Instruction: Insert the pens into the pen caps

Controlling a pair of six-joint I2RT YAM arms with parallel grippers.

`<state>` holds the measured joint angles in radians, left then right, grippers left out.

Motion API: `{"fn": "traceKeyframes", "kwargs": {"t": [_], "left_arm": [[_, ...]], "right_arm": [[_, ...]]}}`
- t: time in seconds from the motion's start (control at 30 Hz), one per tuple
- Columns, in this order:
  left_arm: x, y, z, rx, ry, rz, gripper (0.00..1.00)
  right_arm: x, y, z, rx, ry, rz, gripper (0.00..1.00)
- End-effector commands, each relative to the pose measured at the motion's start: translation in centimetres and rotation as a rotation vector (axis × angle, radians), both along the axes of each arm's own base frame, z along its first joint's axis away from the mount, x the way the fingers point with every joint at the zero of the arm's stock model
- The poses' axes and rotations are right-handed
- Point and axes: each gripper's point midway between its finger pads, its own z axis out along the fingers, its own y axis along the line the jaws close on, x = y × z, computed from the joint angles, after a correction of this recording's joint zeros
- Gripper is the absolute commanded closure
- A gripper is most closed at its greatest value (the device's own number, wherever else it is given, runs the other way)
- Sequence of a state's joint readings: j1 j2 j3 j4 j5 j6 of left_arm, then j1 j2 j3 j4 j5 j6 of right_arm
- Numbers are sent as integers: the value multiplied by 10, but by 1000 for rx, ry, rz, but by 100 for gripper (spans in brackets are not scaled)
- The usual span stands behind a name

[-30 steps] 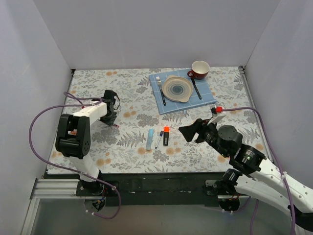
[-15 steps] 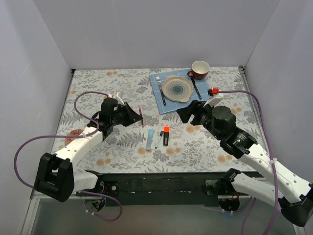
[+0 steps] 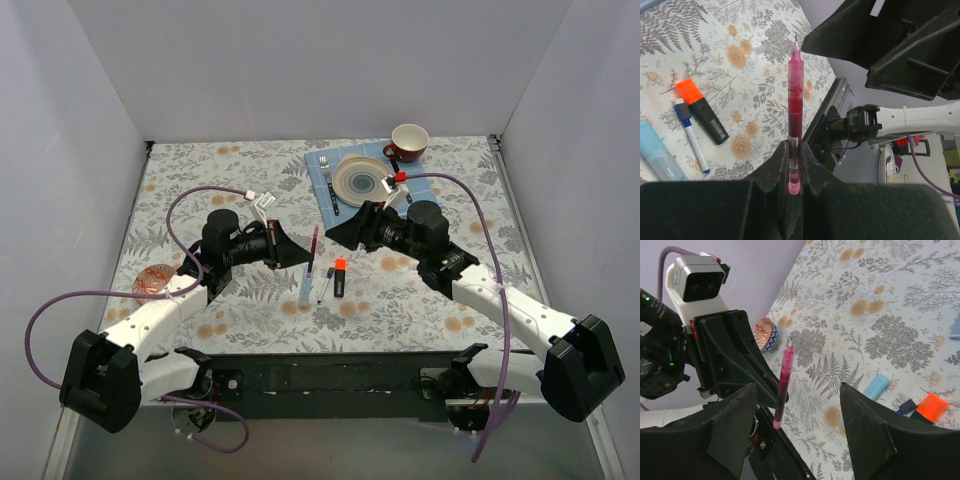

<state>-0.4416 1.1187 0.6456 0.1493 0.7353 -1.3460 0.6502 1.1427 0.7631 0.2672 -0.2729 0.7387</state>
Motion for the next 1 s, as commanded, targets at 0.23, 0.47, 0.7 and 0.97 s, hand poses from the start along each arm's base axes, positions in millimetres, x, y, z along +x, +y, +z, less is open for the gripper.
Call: {"fn": "traceKeyframes", "kwargs": {"t": [0.23,0.47,0.7,0.97], "left_arm": [[-19,-11,21,-76,-57,-128,100],[-24,-16,24,-92,-54,-162,100],[-30,-18,30,-122,-50,-202,84],[-31,-22,27,-131,-25,-237,70]], "right_arm": [[-11,38,14,101,-14,129,32],[-12,49,14,133,-11,168,75],[-21,44,28,175,-75,186,99],[-23,41,36,193,-109,185,99]]}}
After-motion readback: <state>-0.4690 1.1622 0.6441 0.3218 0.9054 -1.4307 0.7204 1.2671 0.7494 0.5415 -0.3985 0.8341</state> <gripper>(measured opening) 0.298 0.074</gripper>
